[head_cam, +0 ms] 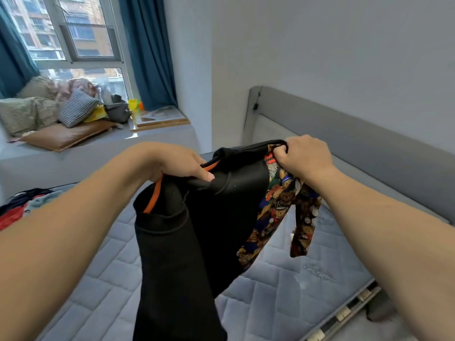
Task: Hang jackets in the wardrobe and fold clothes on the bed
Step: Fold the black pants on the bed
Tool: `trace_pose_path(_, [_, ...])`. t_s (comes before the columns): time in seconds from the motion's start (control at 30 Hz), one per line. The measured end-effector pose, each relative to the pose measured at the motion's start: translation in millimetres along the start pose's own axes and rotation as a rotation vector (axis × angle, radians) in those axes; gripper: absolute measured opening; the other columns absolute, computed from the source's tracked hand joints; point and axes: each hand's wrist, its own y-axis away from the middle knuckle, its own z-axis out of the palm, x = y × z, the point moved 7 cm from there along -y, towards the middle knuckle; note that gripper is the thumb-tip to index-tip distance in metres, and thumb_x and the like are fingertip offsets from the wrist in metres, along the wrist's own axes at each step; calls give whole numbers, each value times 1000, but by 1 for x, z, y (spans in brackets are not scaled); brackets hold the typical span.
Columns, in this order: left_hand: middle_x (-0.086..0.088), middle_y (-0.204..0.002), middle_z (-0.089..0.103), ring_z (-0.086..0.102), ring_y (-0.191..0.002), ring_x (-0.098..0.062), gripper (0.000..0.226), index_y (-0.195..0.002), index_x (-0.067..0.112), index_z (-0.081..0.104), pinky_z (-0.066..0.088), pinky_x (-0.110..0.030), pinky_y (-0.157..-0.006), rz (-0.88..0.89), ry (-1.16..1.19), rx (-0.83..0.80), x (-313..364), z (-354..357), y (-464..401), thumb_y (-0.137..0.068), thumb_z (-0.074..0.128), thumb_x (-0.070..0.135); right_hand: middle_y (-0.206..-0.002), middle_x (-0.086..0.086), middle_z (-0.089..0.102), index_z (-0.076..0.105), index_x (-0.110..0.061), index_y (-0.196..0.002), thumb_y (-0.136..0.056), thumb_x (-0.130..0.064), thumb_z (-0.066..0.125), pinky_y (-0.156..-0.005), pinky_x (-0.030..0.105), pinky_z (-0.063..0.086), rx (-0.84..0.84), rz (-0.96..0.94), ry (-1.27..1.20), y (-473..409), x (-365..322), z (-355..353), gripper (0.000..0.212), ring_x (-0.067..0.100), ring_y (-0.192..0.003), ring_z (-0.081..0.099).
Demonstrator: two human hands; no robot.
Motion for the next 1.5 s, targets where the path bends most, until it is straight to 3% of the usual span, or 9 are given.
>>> trace_pose_path(0.2, [-5, -114, 67, 65, -104, -27, 27, -111, 23, 64, 54, -43, -92, -245, -178, 16, -21, -15, -178, -94, 60, 42, -68, 6, 52, 44, -17, -65, -86, -41, 33, -53, 30, 30, -160, -103, 10, -75, 33, 162, 34, 28, -58, 47])
trace_pose_path(0.4, [-13, -130, 46, 44, -121, -35, 35, -127, 17, 46, 37, -45, -96, -299, -354, 656, -110, -10, -374, -94, 48, 30, -135, 17, 43, 41, -4, -134, -95, -29, 43, -97, 46, 35, -333, -159, 117, -90, 34, 392, 47, 35, -116, 44])
trace_pose_path(0.53, [-15, -140, 35, 34, -131, -37, 48, -137, 18, 38, 32, -47, -105, -485, -249, 502, -236, 84, -431, -92, 49, 29, -156, 15, 19, 25, -12, -150, -89, -32, 46, -117, 50, 13, -711, -227, 4, 24, -20, 524, 67, 35, -139, 23])
trace_pose_path(0.77, [-14, -153, 26, 29, -137, -39, 67, -152, 18, 21, 29, -45, -111, -941, 126, 182, -469, 258, -395, -94, 47, 38, -161, 10, 10, 17, -16, -153, -98, -35, 37, -117, 43, 18, -1289, -273, -235, 226, -108, 625, 61, 30, -142, 22])
trace_pose_path(1.0, [-9, -134, 43, 41, -125, -33, 62, -131, 21, 50, 38, -43, -101, -1003, 199, 318, -568, 333, -353, -86, 51, 63, -149, 9, 31, 4, -24, -156, -101, -37, 34, -100, 42, 38, -1369, -258, -378, 317, -222, 651, 64, 30, -124, 42])
trace_pose_path(1.13, [-7, -100, 73, 73, -86, -23, 35, -106, 18, 72, 60, -31, -72, -725, 948, 122, -562, 359, -339, -80, 71, 40, -129, 12, 54, 34, -11, -138, -94, -64, 37, -80, 40, 39, -1278, 260, -483, 317, -278, 670, 69, 33, -114, 54])
trace_pose_path(1.23, [-12, -102, 74, 72, -92, -27, 23, -101, 15, 74, 58, -34, -76, -611, 1254, -23, -555, 361, -313, -80, 71, 24, -123, 14, 57, 41, -3, -129, -91, -61, 47, -78, 36, 40, -1364, 629, -461, 322, -298, 692, 70, 35, -112, 57])
trace_pose_path(1.37, [-18, -90, 73, 68, -73, -27, 10, -81, 14, 72, 53, -32, -66, -572, 1318, 181, -556, 323, -290, -81, 62, 12, -83, 7, 52, 50, -11, -90, -97, -16, 48, -71, 27, 46, -1502, 776, -556, 317, -326, 695, 9, 22, -87, 59])
trace_pose_path(1.5, [-17, -75, 68, 63, -65, -21, 13, -80, 3, 66, 51, -31, -60, -422, 951, 305, -556, 233, -275, -85, 60, 13, -73, 7, 50, 50, -10, -98, -98, -18, 51, -63, 31, 47, -1389, 1015, -801, 279, -359, 680, 8, 19, -60, 49])
